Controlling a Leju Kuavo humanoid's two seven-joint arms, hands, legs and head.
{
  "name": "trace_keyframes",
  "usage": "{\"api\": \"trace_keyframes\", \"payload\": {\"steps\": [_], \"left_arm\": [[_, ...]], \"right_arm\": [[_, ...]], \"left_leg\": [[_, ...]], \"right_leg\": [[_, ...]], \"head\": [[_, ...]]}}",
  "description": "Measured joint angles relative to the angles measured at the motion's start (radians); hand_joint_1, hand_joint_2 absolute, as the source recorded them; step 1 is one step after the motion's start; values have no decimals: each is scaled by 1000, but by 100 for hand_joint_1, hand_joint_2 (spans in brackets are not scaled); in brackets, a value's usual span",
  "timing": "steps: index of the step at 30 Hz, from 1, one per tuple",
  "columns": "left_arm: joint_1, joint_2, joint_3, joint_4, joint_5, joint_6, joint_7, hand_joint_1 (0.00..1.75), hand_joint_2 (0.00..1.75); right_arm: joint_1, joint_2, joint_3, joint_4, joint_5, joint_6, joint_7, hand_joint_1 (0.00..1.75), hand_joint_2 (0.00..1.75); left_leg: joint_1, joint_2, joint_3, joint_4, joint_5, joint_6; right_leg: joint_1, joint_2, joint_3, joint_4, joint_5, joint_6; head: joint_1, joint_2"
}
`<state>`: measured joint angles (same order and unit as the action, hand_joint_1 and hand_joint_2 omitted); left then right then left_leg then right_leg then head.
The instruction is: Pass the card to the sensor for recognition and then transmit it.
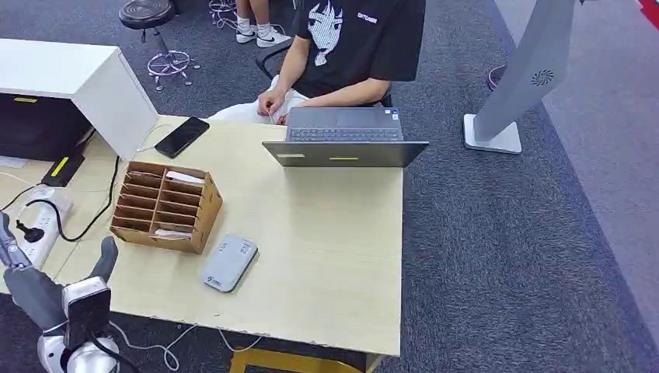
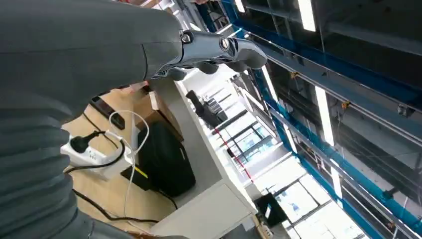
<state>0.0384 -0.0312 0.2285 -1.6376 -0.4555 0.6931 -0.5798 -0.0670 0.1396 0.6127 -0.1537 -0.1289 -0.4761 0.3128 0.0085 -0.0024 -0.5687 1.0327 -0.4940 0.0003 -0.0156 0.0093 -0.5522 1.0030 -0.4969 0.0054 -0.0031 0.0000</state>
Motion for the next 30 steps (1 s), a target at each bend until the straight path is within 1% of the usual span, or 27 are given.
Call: {"api": "trace_keyframes", "payload": {"steps": [5,7,8,9,14,21,24,28,30], "left_arm": [[-1,1,0,2,0,0,2,0,175],[-49,31,0,61,-8,-13,55,0,175],[-118,66,0,132,-20,-24,99,0,175],[-161,88,0,175,-24,-24,108,0,175],[-177,100,-1,208,-25,-24,109,0,175],[-186,106,-1,227,-29,-24,112,0,175],[-211,121,-2,240,-47,-30,137,0,175],[-267,157,-6,273,-73,-55,186,0,175],[-291,177,-8,295,-81,-56,198,0,175]], "right_arm": [[0,0,0,0,0,0,0,0,175],[-1,-2,2,0,-3,5,-1,0,175],[-2,-4,2,0,-1,5,-1,0,175],[-3,-6,3,0,-2,5,-1,0,175],[-3,-6,3,0,-2,5,-1,0,175],[-3,-7,4,0,-1,7,-3,0,175],[-2,-22,6,0,-2,24,-22,0,175],[4,-58,10,2,1,52,-57,0,175],[8,-77,13,5,3,67,-79,0,175]], "left_leg": [[0,0,0,0,0,0],[0,0,0,0,0,0],[0,0,0,0,0,0],[0,1,0,0,0,0],[0,1,0,0,0,0],[0,1,0,0,0,0],[0,1,0,0,0,0],[0,1,0,1,1,0],[0,1,0,1,1,0]], "right_leg": [[0,0,0,0,0,0],[0,0,0,0,0,0],[0,0,0,0,0,0],[0,1,0,0,1,-1],[0,1,-1,0,1,-1],[0,1,-1,0,1,-1],[0,1,-1,0,1,-1],[0,0,-1,0,1,-1],[0,1,-1,0,1,-1]], "head": [[0,0],[0,0],[0,0],[0,0],[0,0],[0,0],[0,0],[0,0],[0,0]]}}
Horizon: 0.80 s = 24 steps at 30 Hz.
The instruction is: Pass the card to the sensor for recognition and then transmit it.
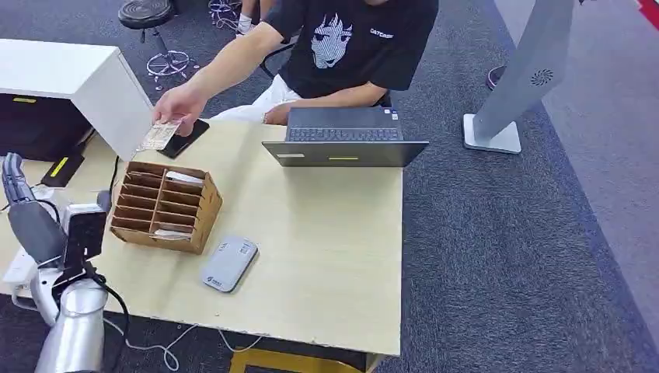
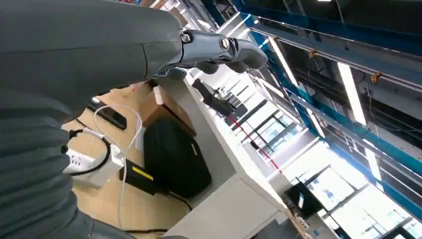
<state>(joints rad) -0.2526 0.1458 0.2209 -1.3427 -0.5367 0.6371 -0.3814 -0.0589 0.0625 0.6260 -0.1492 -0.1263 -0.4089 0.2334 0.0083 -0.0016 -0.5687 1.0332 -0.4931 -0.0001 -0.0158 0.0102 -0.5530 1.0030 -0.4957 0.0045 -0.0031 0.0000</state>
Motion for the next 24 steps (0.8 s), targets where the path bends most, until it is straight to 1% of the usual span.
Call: {"api": "trace_keyframes", "payload": {"steps": [2,4,6,8,11,12,14,17,19,24], "left_arm": [[-36,35,0,41,-11,-6,9,0,175],[-63,66,0,64,-33,0,6,0,175],[-81,87,0,73,-64,0,7,0,175],[-95,109,-1,75,-113,2,21,0,175],[-129,133,-5,90,-177,2,65,0,175],[-152,146,-5,111,-201,2,88,0,175],[-192,172,-8,157,-229,3,113,0,175],[-218,196,-10,199,-237,13,116,0,175],[-229,212,-12,228,-245,23,107,0,175],[-229,224,-24,253,-253,35,100,0,175]], "right_arm": [[8,-29,4,5,1,18,-27,0,175],[16,-55,5,10,1,35,-51,0,175],[23,-75,8,17,0,46,-74,0,175],[27,-90,16,25,0,48,-89,0,175],[29,-97,31,29,11,48,-92,0,175],[28,-99,36,29,12,48,-96,0,175],[29,-100,45,29,10,49,-103,0,175],[30,-100,51,29,8,47,-109,0,175],[31,-100,58,30,8,44,-112,0,175],[33,-100,68,33,8,41,-119,0,175]], "left_leg": [[0,0,0,0,0,0],[0,0,0,0,0,0],[0,0,0,0,0,0],[0,0,0,0,0,0],[0,1,0,0,0,0],[0,1,0,0,0,0],[1,1,0,0,0,-1],[1,1,0,0,1,-1],[1,2,0,0,1,-1],[1,2,-1,0,1,-1]], "right_leg": [[0,0,0,0,0,0],[0,0,0,0,0,0],[0,0,0,0,0,0],[0,1,-1,0,0,0],[0,1,-1,0,0,0],[0,1,-1,0,0,0],[0,1,-1,0,1,-1],[1,1,-1,0,1,-1],[1,2,-1,1,1,-1],[1,2,-1,0,1,-1]], "head": [[0,0],[0,0],[0,0],[0,0],[0,0],[0,0],[0,0],[0,0],[0,0],[0,0]]}}
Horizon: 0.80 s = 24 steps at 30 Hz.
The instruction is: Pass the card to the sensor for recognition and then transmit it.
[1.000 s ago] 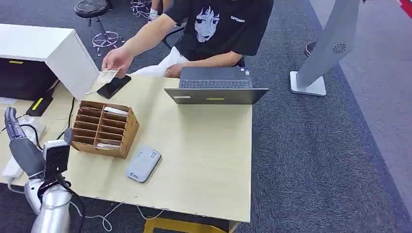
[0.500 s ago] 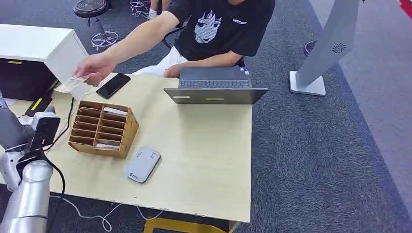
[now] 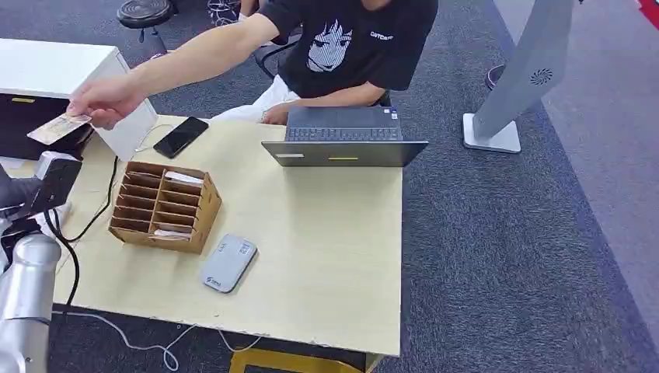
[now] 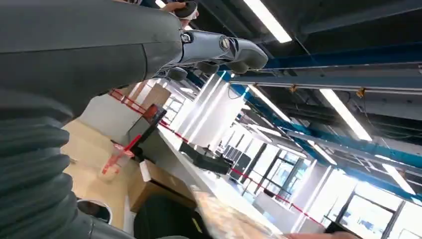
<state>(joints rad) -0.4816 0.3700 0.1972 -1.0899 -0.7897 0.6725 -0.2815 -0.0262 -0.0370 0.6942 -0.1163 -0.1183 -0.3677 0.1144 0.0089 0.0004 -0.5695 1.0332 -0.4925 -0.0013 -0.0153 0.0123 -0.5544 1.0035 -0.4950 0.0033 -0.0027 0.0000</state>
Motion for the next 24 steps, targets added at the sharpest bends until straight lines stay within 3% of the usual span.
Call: {"api": "trace_keyframes", "payload": {"steps": [24], "left_arm": [[-13,15,-32,52,-6,5,9,0,175]], "right_arm": [[3,1,10,1,-27,0,-5,0,175]], "left_leg": [[0,0,0,0,0,0]], "right_leg": [[0,0,0,0,0,-1]], "head": [[0,0]]}}
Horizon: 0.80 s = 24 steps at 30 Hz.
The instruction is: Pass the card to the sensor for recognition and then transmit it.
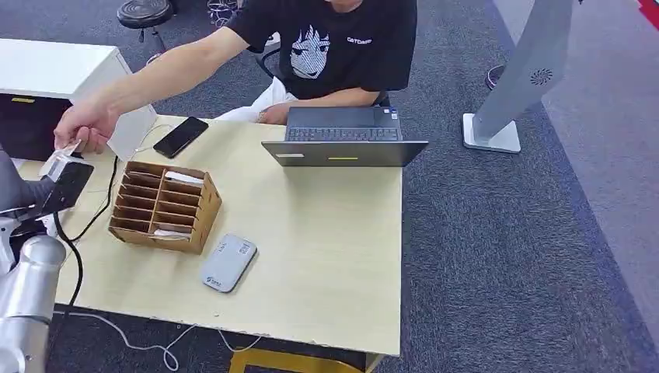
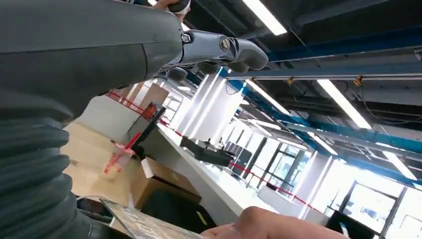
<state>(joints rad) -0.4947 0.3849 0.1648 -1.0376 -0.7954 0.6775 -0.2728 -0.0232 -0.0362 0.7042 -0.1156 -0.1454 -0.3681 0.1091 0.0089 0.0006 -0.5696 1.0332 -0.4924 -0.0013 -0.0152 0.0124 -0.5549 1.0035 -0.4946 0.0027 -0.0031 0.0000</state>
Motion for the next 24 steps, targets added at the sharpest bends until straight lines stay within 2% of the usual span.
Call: {"api": "trace_keyframes", "payload": {"steps": [2,3,4,24], "left_arm": [[0,0,0,1,2,0,0,3,175],[0,0,-1,1,2,0,0,159,175],[1,0,-1,1,3,0,0,175,175],[34,13,-1,0,48,-1,-9,175,175]], "right_arm": [[0,0,0,0,-3,0,0,0,175],[1,0,0,0,-4,0,0,0,175],[1,0,0,0,-3,-1,0,0,175],[2,0,10,5,-8,-10,-15,0,175]], "left_leg": [[0,0,0,0,0,0],[0,0,0,0,0,0],[0,0,0,0,0,0],[0,0,0,0,0,0]], "right_leg": [[0,0,0,0,0,0],[0,0,0,0,0,0],[0,0,0,0,0,0],[0,0,0,0,0,0]], "head": [[0,0],[0,0],[0,0],[0,0]]}}
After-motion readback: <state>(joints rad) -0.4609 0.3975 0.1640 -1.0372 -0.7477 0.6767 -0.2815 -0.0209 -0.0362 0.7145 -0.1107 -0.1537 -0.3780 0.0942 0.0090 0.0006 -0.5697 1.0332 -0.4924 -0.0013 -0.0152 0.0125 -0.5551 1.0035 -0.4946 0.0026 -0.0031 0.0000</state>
